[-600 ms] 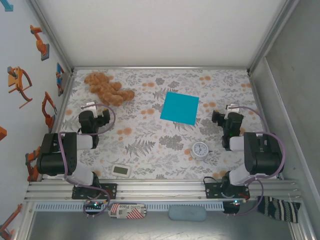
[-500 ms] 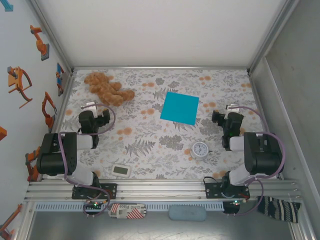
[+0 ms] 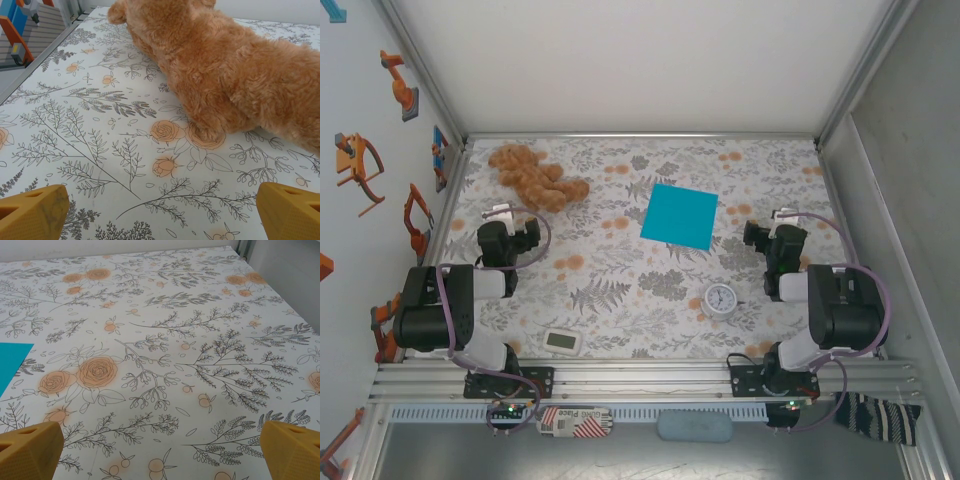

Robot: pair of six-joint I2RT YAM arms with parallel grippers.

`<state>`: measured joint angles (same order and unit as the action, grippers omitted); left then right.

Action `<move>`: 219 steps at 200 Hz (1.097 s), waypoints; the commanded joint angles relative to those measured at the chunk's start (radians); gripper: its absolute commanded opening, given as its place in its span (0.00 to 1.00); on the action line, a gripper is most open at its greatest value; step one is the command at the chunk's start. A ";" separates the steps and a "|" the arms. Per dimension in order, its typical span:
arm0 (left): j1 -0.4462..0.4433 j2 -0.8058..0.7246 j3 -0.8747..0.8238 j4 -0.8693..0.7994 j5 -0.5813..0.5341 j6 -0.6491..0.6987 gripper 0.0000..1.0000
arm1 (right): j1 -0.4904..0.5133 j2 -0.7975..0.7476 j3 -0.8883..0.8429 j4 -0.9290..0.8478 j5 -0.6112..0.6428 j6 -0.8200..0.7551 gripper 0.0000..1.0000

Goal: Fold a paper plane with a square sheet of paper (pick it up from the middle)
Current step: Move the square sheet of paper to the center of the table.

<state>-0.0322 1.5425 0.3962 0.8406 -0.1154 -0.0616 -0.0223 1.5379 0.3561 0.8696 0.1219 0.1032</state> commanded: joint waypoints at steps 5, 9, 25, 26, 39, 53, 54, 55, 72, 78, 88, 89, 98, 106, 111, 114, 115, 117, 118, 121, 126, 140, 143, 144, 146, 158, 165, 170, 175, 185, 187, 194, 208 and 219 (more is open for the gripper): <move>0.000 0.000 0.012 -0.001 0.000 0.018 0.96 | -0.005 0.005 0.029 0.009 -0.002 -0.015 0.99; -0.001 0.001 0.012 0.000 -0.001 0.019 0.96 | -0.005 0.005 0.029 0.009 -0.002 -0.015 0.99; 0.000 0.000 0.012 0.000 0.000 0.019 0.96 | -0.005 0.004 0.027 0.009 -0.002 -0.015 0.99; -0.001 0.000 0.012 0.000 0.000 0.018 0.96 | -0.005 0.005 0.027 0.009 -0.002 -0.016 0.99; 0.000 -0.001 0.011 0.000 0.000 0.017 0.96 | -0.005 0.004 0.025 0.009 -0.001 -0.015 0.99; -0.003 -0.005 0.006 0.010 -0.010 0.018 0.96 | -0.005 -0.002 0.018 0.020 0.003 -0.019 1.00; -0.003 -0.005 0.006 0.010 -0.012 0.017 0.96 | -0.005 -0.004 0.017 0.021 0.003 -0.018 1.00; -0.004 -0.005 0.006 0.011 -0.015 0.017 0.96 | -0.005 -0.006 0.016 0.022 0.004 -0.018 1.00; -0.017 -0.060 0.014 -0.046 -0.061 0.015 0.96 | -0.005 -0.090 -0.003 -0.012 0.013 -0.015 1.00; -0.021 -0.088 0.022 -0.090 -0.081 0.014 0.96 | -0.005 -0.127 -0.003 -0.042 0.020 -0.014 1.00; -0.025 -0.144 0.060 -0.220 -0.120 -0.007 0.96 | -0.005 -0.191 0.006 -0.112 0.040 -0.008 1.00; -0.026 -0.149 0.065 -0.237 -0.124 -0.011 0.96 | -0.005 -0.198 0.008 -0.120 0.043 -0.006 1.00; -0.026 -0.193 0.117 -0.386 -0.142 -0.054 0.96 | -0.003 -0.255 0.033 -0.216 0.070 0.014 1.00; -0.030 -0.233 0.159 -0.500 -0.150 -0.084 0.96 | -0.004 -0.304 0.069 -0.312 0.095 0.050 1.00; -0.034 -0.255 0.180 -0.551 -0.158 -0.105 0.96 | -0.004 -0.329 0.094 -0.363 0.101 0.073 1.00; -0.037 -0.267 0.190 -0.581 -0.165 -0.117 0.96 | -0.004 -0.344 0.107 -0.406 0.104 0.088 1.00; -0.038 -0.271 0.195 -0.590 -0.167 -0.123 0.96 | -0.004 -0.348 0.113 -0.418 0.104 0.094 1.00; -0.039 -0.279 0.203 -0.612 -0.168 -0.134 0.96 | -0.004 -0.355 0.125 -0.443 0.106 0.106 1.00; -0.040 -0.283 0.206 -0.621 -0.169 -0.139 0.96 | -0.004 -0.359 0.131 -0.455 0.108 0.111 0.99; -0.043 -0.297 0.218 -0.649 -0.172 -0.154 0.96 | -0.003 -0.373 0.149 -0.494 0.111 0.124 1.00; -0.047 -0.317 0.235 -0.696 -0.171 -0.179 0.96 | -0.003 -0.383 0.188 -0.574 0.123 0.165 1.00; -0.054 -0.373 0.297 -0.827 -0.155 -0.271 0.96 | -0.003 -0.379 0.341 -0.853 0.135 0.284 1.00; -0.054 -0.383 0.311 -0.854 -0.146 -0.294 0.96 | -0.003 -0.370 0.377 -0.904 0.126 0.296 1.00; -0.054 -0.386 0.316 -0.867 -0.142 -0.301 0.96 | -0.004 -0.368 0.388 -0.921 0.122 0.300 1.00; -0.054 -0.392 0.326 -0.888 -0.136 -0.314 0.96 | -0.004 -0.360 0.409 -0.951 0.115 0.307 1.00; -0.053 -0.423 0.388 -0.995 -0.077 -0.362 0.96 | -0.003 -0.307 0.515 -1.084 0.069 0.347 1.00; -0.054 -0.437 0.414 -1.035 -0.042 -0.380 0.96 | -0.003 -0.276 0.560 -1.131 0.043 0.371 1.00; -0.053 -0.445 0.426 -1.052 -0.019 -0.394 0.96 | -0.003 -0.255 0.588 -1.155 0.005 0.388 1.00; -0.052 -0.456 0.431 -1.060 0.000 -0.410 0.96 | -0.001 -0.236 0.611 -1.167 -0.038 0.393 1.00; -0.051 -0.475 0.432 -1.071 0.039 -0.448 0.96 | 0.001 -0.203 0.646 -1.176 -0.125 0.415 1.00; -0.050 -0.478 0.433 -1.073 0.050 -0.453 0.96 | 0.001 -0.195 0.652 -1.179 -0.139 0.421 1.00; -0.047 -0.487 0.439 -1.086 0.088 -0.466 0.96 | 0.006 -0.171 0.669 -1.180 -0.187 0.445 0.99; -0.047 -0.493 0.449 -1.111 0.162 -0.479 0.96 | 0.026 -0.113 0.709 -1.181 -0.292 0.479 0.96; -0.048 -0.490 0.448 -1.114 0.221 -0.480 0.96 | 0.052 -0.069 0.732 -1.175 -0.354 0.502 0.94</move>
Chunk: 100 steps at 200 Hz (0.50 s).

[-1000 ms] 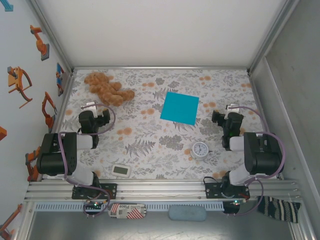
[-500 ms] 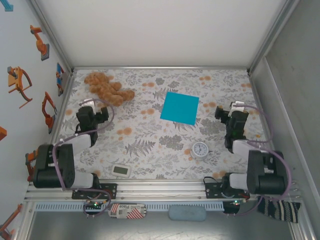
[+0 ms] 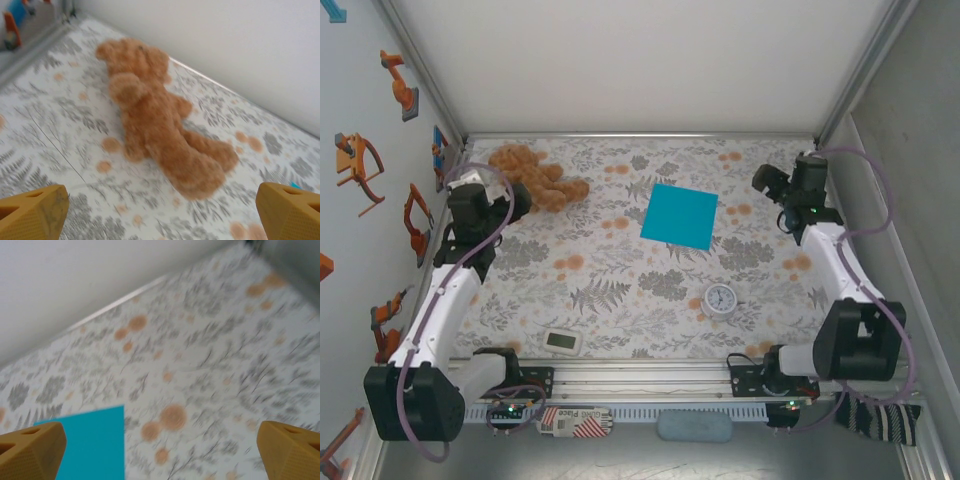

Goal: Fold a paper plane with a square sheet of paper (pick it up from the middle)
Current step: Move the square sheet of paper to the center of the table.

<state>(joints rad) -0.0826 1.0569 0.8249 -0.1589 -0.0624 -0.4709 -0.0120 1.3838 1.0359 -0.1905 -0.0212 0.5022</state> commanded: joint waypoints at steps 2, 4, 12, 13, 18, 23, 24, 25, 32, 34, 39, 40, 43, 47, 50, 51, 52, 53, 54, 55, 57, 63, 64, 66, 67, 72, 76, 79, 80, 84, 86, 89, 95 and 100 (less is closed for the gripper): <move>0.003 -0.001 0.020 -0.115 0.177 -0.071 0.96 | 0.048 0.095 0.056 -0.114 -0.222 0.107 0.93; 0.002 0.000 0.019 -0.117 0.185 -0.073 0.96 | 0.053 0.105 0.059 -0.114 -0.228 0.109 0.93; 0.000 0.009 0.019 -0.122 0.217 -0.080 0.96 | 0.077 0.143 0.080 -0.112 -0.266 0.126 0.91; 0.000 0.009 0.020 -0.122 0.222 -0.080 0.96 | 0.079 0.148 0.083 -0.112 -0.270 0.128 0.91; -0.002 0.017 0.020 -0.125 0.244 -0.078 0.96 | 0.095 0.169 0.095 -0.119 -0.277 0.135 0.90; -0.003 0.025 0.020 -0.124 0.261 -0.077 0.96 | 0.112 0.196 0.110 -0.129 -0.278 0.141 0.90; -0.004 0.026 0.020 -0.125 0.263 -0.077 0.96 | 0.113 0.202 0.113 -0.131 -0.278 0.142 0.90; -0.004 0.029 0.020 -0.125 0.265 -0.077 0.96 | 0.118 0.207 0.116 -0.132 -0.278 0.142 0.90; -0.008 0.039 0.019 -0.125 0.277 -0.078 0.96 | 0.145 0.240 0.134 -0.138 -0.277 0.142 0.89; -0.009 0.042 0.019 -0.125 0.279 -0.079 0.96 | 0.150 0.250 0.140 -0.139 -0.277 0.142 0.89; -0.011 0.050 0.020 -0.122 0.284 -0.079 0.96 | 0.170 0.274 0.156 -0.146 -0.271 0.141 0.89; -0.011 0.051 0.020 -0.123 0.284 -0.080 0.96 | 0.171 0.279 0.158 -0.148 -0.269 0.141 0.89; -0.012 0.057 0.021 -0.123 0.285 -0.080 0.96 | 0.184 0.294 0.169 -0.154 -0.262 0.140 0.89; -0.014 0.063 0.022 -0.124 0.283 -0.083 0.96 | 0.198 0.313 0.181 -0.165 -0.255 0.139 0.88; -0.015 0.069 0.024 -0.127 0.282 -0.087 0.96 | 0.208 0.328 0.197 -0.170 -0.248 0.138 0.88; -0.015 0.070 0.025 -0.127 0.282 -0.088 0.96 | 0.211 0.333 0.200 -0.172 -0.247 0.138 0.88; -0.015 0.071 0.026 -0.128 0.281 -0.089 0.96 | 0.214 0.337 0.204 -0.175 -0.246 0.138 0.88; -0.016 0.072 0.026 -0.129 0.281 -0.091 0.96 | 0.218 0.343 0.209 -0.176 -0.245 0.138 0.88; -0.015 0.072 0.027 -0.129 0.280 -0.092 0.96 | 0.220 0.349 0.213 -0.178 -0.243 0.138 0.88; -0.016 0.074 0.027 -0.130 0.279 -0.093 0.96 | 0.223 0.355 0.217 -0.181 -0.241 0.137 0.88; -0.017 0.077 0.029 -0.131 0.281 -0.095 0.96 | 0.226 0.365 0.225 -0.184 -0.239 0.137 0.87; -0.018 0.084 0.031 -0.132 0.290 -0.097 0.96 | 0.243 0.397 0.253 -0.195 -0.232 0.137 0.87; -0.019 0.086 0.031 -0.131 0.291 -0.098 0.96 | 0.246 0.402 0.258 -0.200 -0.231 0.137 0.86; -0.020 0.088 0.031 -0.131 0.294 -0.099 0.96 | 0.251 0.413 0.267 -0.204 -0.231 0.136 0.86; -0.020 0.088 0.032 -0.130 0.296 -0.099 0.96 | 0.254 0.419 0.273 -0.205 -0.230 0.136 0.86; -0.022 0.095 0.031 -0.129 0.302 -0.101 0.96 | 0.263 0.445 0.300 -0.216 -0.229 0.134 0.85; -0.024 0.099 0.032 -0.128 0.305 -0.103 0.96 | 0.272 0.466 0.318 -0.223 -0.227 0.132 0.84; -0.026 0.101 0.031 -0.127 0.307 -0.105 0.96 | 0.277 0.483 0.335 -0.229 -0.225 0.131 0.84; -0.026 0.102 0.032 -0.127 0.308 -0.104 0.96 | 0.279 0.488 0.338 -0.230 -0.225 0.131 0.84; -0.028 0.106 0.032 -0.125 0.311 -0.105 0.96 | 0.284 0.506 0.360 -0.236 -0.220 0.131 0.83; -0.029 0.109 0.032 -0.122 0.313 -0.106 0.96 | 0.287 0.515 0.370 -0.240 -0.219 0.130 0.83; -0.030 0.113 0.033 -0.122 0.317 -0.106 0.96 | 0.290 0.529 0.386 -0.244 -0.220 0.130 0.83; -0.032 0.120 0.035 -0.120 0.324 -0.106 0.96 | 0.298 0.556 0.416 -0.251 -0.218 0.129 0.83; -0.032 0.125 0.037 -0.117 0.328 -0.106 0.96 | 0.301 0.577 0.437 -0.254 -0.215 0.128 0.83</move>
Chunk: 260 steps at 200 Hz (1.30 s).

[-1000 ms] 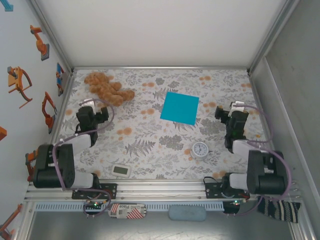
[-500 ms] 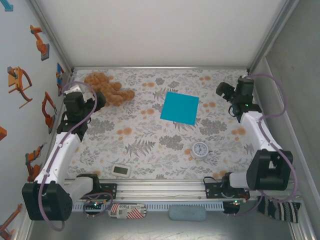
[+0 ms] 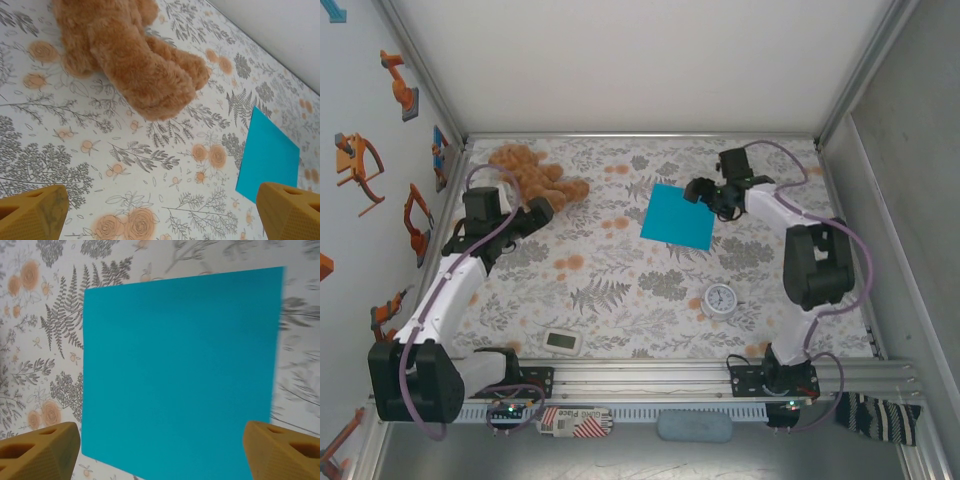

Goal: Fold a paper plane with a square sheet of paper (pick it up from the middle)
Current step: Move the square sheet of paper to the center of the table.

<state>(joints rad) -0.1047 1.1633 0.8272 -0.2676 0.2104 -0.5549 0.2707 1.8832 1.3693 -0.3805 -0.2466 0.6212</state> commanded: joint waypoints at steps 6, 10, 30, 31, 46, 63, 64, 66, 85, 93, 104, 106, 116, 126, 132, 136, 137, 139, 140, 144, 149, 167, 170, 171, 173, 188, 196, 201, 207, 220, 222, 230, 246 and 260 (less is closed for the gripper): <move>-0.012 0.028 0.037 -0.006 0.061 -0.022 0.96 | 0.022 0.099 0.126 -0.067 0.016 0.009 0.83; -0.013 0.034 0.040 -0.005 0.064 -0.022 0.96 | 0.024 0.114 0.138 -0.070 0.020 0.010 0.82; -0.021 0.062 0.053 -0.007 0.075 -0.026 0.96 | 0.028 0.190 0.210 -0.092 0.015 0.007 0.81; -0.021 0.064 0.053 -0.007 0.076 -0.026 0.96 | 0.027 0.194 0.213 -0.093 0.014 0.006 0.81; -0.028 0.086 0.059 -0.007 0.089 -0.032 0.96 | 0.031 0.236 0.250 -0.107 0.003 0.002 0.81; -0.039 0.112 0.065 -0.006 0.096 -0.033 0.96 | 0.036 0.269 0.282 -0.129 0.001 -0.009 0.80; -0.040 0.113 0.065 -0.007 0.097 -0.033 0.96 | 0.037 0.270 0.282 -0.131 0.002 -0.010 0.80; -0.041 0.116 0.066 -0.006 0.097 -0.033 0.96 | 0.037 0.273 0.285 -0.133 0.003 -0.011 0.80; -0.053 0.143 0.074 -0.006 0.104 -0.034 0.96 | 0.045 0.294 0.288 -0.151 0.005 -0.023 0.80; -0.059 0.155 0.079 -0.006 0.102 -0.036 0.96 | 0.049 0.298 0.282 -0.157 0.001 -0.028 0.80; -0.067 0.171 0.084 -0.006 0.101 -0.039 0.96 | 0.059 0.305 0.272 -0.165 0.000 -0.044 0.80; -0.069 0.174 0.086 -0.006 0.102 -0.039 0.96 | 0.061 0.305 0.269 -0.167 0.000 -0.049 0.80; -0.077 0.190 0.093 -0.004 0.103 -0.041 0.96 | 0.078 0.304 0.253 -0.170 0.005 -0.074 0.80; -0.084 0.207 0.099 0.000 0.107 -0.041 0.96 | 0.100 0.302 0.233 -0.174 0.014 -0.096 0.80; -0.089 0.219 0.104 0.002 0.109 -0.043 0.96 | 0.113 0.300 0.222 -0.177 0.017 -0.106 0.80; -0.093 0.227 0.108 0.005 0.107 -0.045 0.96 | 0.122 0.301 0.215 -0.180 0.017 -0.114 0.80; -0.094 0.230 0.108 0.005 0.107 -0.046 0.96 | 0.124 0.300 0.213 -0.180 0.018 -0.115 0.80; -0.096 0.233 0.110 0.006 0.108 -0.047 0.96 | 0.130 0.299 0.209 -0.182 0.019 -0.117 0.80; -0.098 0.234 0.111 0.007 0.108 -0.048 0.96 | 0.132 0.299 0.208 -0.182 0.019 -0.118 0.80; -0.101 0.242 0.114 0.009 0.108 -0.050 0.96 | 0.140 0.298 0.200 -0.184 0.020 -0.122 0.80; -0.107 0.251 0.117 0.012 0.109 -0.055 0.96 | 0.152 0.296 0.190 -0.187 0.019 -0.125 0.80; -0.131 0.285 0.128 0.019 0.117 -0.056 0.96 | 0.200 0.283 0.151 -0.189 0.006 -0.129 0.79; -0.135 0.289 0.128 0.020 0.118 -0.057 0.96 | 0.210 0.278 0.144 -0.189 0.004 -0.128 0.79; -0.137 0.291 0.129 0.020 0.118 -0.057 0.96 | 0.213 0.277 0.142 -0.189 0.004 -0.127 0.79; -0.139 0.294 0.129 0.019 0.119 -0.058 0.96 | 0.218 0.275 0.138 -0.189 0.003 -0.125 0.79; -0.159 0.310 0.129 0.020 0.121 -0.066 0.96 | 0.263 0.245 0.095 -0.174 -0.009 -0.102 0.79; -0.170 0.318 0.128 0.019 0.114 -0.074 0.97 | 0.286 0.225 0.070 -0.164 -0.011 -0.073 0.78; -0.176 0.320 0.126 0.019 0.109 -0.082 0.97 | 0.299 0.212 0.054 -0.156 -0.013 -0.050 0.78; -0.184 0.323 0.123 0.019 0.101 -0.090 0.97 | 0.316 0.195 0.035 -0.140 -0.022 -0.022 0.78; -0.201 0.330 0.116 0.021 0.086 -0.111 0.97 | 0.352 0.154 -0.004 -0.086 -0.053 0.060 0.77; -0.203 0.331 0.115 0.021 0.086 -0.114 0.97 | 0.358 0.149 -0.008 -0.078 -0.053 0.075 0.77; -0.214 0.337 0.113 0.022 0.076 -0.126 0.97 | 0.377 0.128 -0.014 -0.052 -0.055 0.127 0.77; -0.238 0.350 0.111 0.021 0.062 -0.145 0.97 | 0.398 0.097 0.005 -0.038 -0.056 0.201 0.74; -0.259 0.357 0.111 0.022 0.049 -0.170 0.99 | 0.394 0.049 0.010 -0.031 -0.017 0.236 0.74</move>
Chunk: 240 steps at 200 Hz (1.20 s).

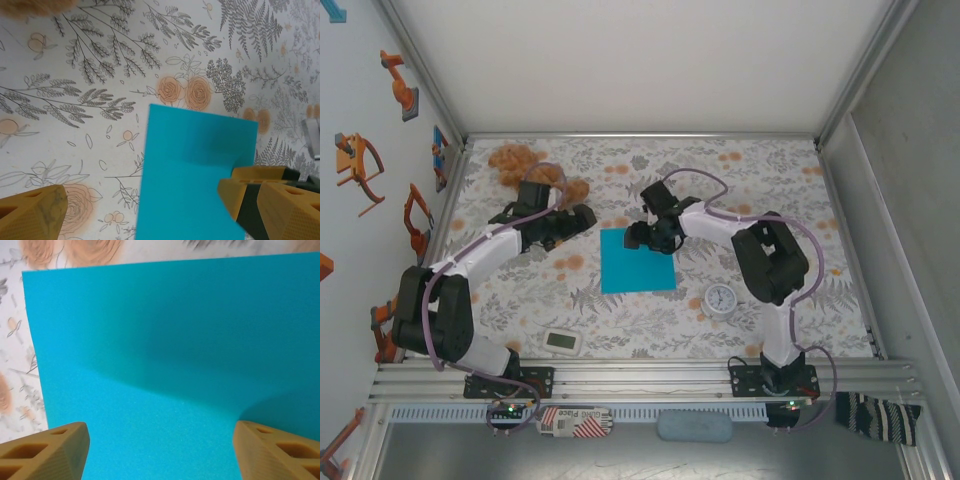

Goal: Fold a paper plane with a square sheet of paper (pick it up from the middle)
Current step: Move the square sheet of paper to the center of the table, then first fold in half a square sheet of paper at the center of the table.

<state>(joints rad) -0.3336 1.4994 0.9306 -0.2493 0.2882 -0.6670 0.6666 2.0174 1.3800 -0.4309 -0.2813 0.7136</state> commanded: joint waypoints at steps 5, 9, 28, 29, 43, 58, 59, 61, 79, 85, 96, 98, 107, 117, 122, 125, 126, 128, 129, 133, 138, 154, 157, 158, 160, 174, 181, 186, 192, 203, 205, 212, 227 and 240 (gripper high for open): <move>-0.037 0.023 0.007 0.004 -0.034 -0.067 0.99 | -0.005 -0.104 -0.002 0.020 0.043 0.146 0.74; -0.041 0.022 0.005 0.003 -0.036 -0.074 0.99 | -0.009 -0.120 -0.005 0.020 0.060 0.146 0.74; -0.073 0.030 0.002 -0.001 -0.047 -0.105 1.00 | -0.044 -0.167 -0.031 0.017 0.087 0.118 0.73; -0.075 0.031 0.002 -0.001 -0.046 -0.106 1.00 | -0.046 -0.167 -0.033 0.016 0.086 0.117 0.73; -0.101 0.043 -0.001 0.000 -0.049 -0.130 0.98 | -0.080 -0.160 -0.062 0.000 0.058 0.088 0.70; -0.133 0.063 -0.003 0.002 -0.046 -0.153 0.97 | -0.111 -0.144 -0.089 -0.009 -0.003 0.041 0.66; -0.136 0.065 -0.003 0.002 -0.046 -0.155 0.97 | -0.112 -0.143 -0.090 -0.010 -0.005 0.038 0.66; -0.138 0.068 -0.003 0.004 -0.045 -0.158 0.96 | -0.114 -0.142 -0.092 -0.013 -0.008 0.031 0.66; -0.165 0.100 -0.008 0.032 -0.015 -0.187 0.95 | -0.118 -0.126 -0.096 -0.036 -0.024 -0.054 0.65; -0.171 0.111 -0.015 0.055 0.003 -0.197 0.95 | -0.119 -0.115 -0.092 -0.047 -0.028 -0.073 0.65; -0.180 0.132 -0.028 0.109 0.036 -0.211 0.95 | -0.119 -0.097 -0.083 -0.064 -0.045 -0.105 0.60; -0.182 0.136 -0.030 0.117 0.040 -0.215 0.95 | -0.119 -0.095 -0.080 -0.068 -0.046 -0.108 0.59; -0.187 0.151 -0.035 0.149 0.048 -0.233 0.95 | -0.119 -0.087 -0.078 -0.077 -0.045 -0.116 0.56; -0.190 0.170 -0.036 0.177 0.061 -0.245 0.94 | -0.119 -0.083 -0.081 -0.075 -0.050 -0.121 0.55; -0.192 0.176 -0.035 0.182 0.062 -0.248 0.94 | -0.119 -0.081 -0.084 -0.073 -0.051 -0.121 0.54; -0.193 0.180 -0.034 0.182 0.058 -0.249 0.94 | -0.119 -0.080 -0.085 -0.072 -0.052 -0.121 0.54; -0.193 0.181 -0.033 0.182 0.058 -0.250 0.94 | -0.119 -0.079 -0.086 -0.072 -0.053 -0.121 0.54; -0.194 0.183 -0.033 0.183 0.056 -0.251 0.94 | -0.119 -0.077 -0.087 -0.072 -0.053 -0.121 0.54; -0.194 0.184 -0.032 0.182 0.055 -0.251 0.94 | -0.119 -0.076 -0.087 -0.072 -0.053 -0.123 0.54; -0.195 0.188 -0.032 0.183 0.051 -0.250 0.94 | -0.120 -0.074 -0.088 -0.072 -0.055 -0.123 0.53; -0.196 0.191 -0.030 0.182 0.047 -0.250 0.94 | -0.119 -0.068 -0.090 -0.072 -0.056 -0.126 0.52; -0.197 0.203 -0.027 0.174 0.040 -0.246 0.93 | -0.119 -0.056 -0.095 -0.071 -0.063 -0.129 0.51; -0.197 0.204 -0.027 0.173 0.039 -0.245 0.93 | -0.119 -0.054 -0.095 -0.071 -0.066 -0.130 0.51; -0.197 0.204 -0.027 0.173 0.040 -0.244 0.93 | -0.119 -0.053 -0.095 -0.071 -0.066 -0.130 0.51; -0.196 0.205 -0.027 0.173 0.040 -0.244 0.93 | -0.119 -0.054 -0.095 -0.071 -0.068 -0.131 0.51; -0.198 0.216 -0.028 0.170 0.043 -0.243 0.93 | -0.118 -0.046 -0.099 -0.068 -0.071 -0.131 0.51; -0.199 0.218 -0.029 0.167 0.039 -0.245 0.93 | -0.119 -0.041 -0.099 -0.068 -0.070 -0.131 0.50; -0.198 0.223 -0.030 0.163 0.035 -0.245 0.93 | -0.120 -0.038 -0.099 -0.068 -0.069 -0.131 0.51; -0.198 0.228 -0.031 0.157 0.031 -0.246 0.93 | -0.119 -0.035 -0.100 -0.069 -0.066 -0.129 0.51; -0.199 0.234 -0.032 0.161 0.035 -0.248 0.93 | -0.119 -0.030 -0.103 -0.067 -0.065 -0.128 0.52; -0.199 0.236 -0.033 0.163 0.037 -0.249 0.93 | -0.119 -0.028 -0.104 -0.068 -0.065 -0.126 0.52; -0.199 0.242 -0.033 0.168 0.043 -0.250 0.93 | -0.119 -0.025 -0.107 -0.065 -0.065 -0.126 0.53; -0.198 0.249 -0.031 0.168 0.050 -0.251 0.93 | -0.119 -0.022 -0.116 -0.060 -0.067 -0.123 0.54; -0.198 0.255 -0.029 0.163 0.048 -0.250 0.93 | -0.119 -0.021 -0.124 -0.053 -0.065 -0.120 0.54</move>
<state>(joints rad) -0.5243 1.7180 0.9062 -0.0711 0.3199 -0.9035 0.5446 1.9709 1.2907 -0.4782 -0.3412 0.6006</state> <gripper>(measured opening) 0.931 0.537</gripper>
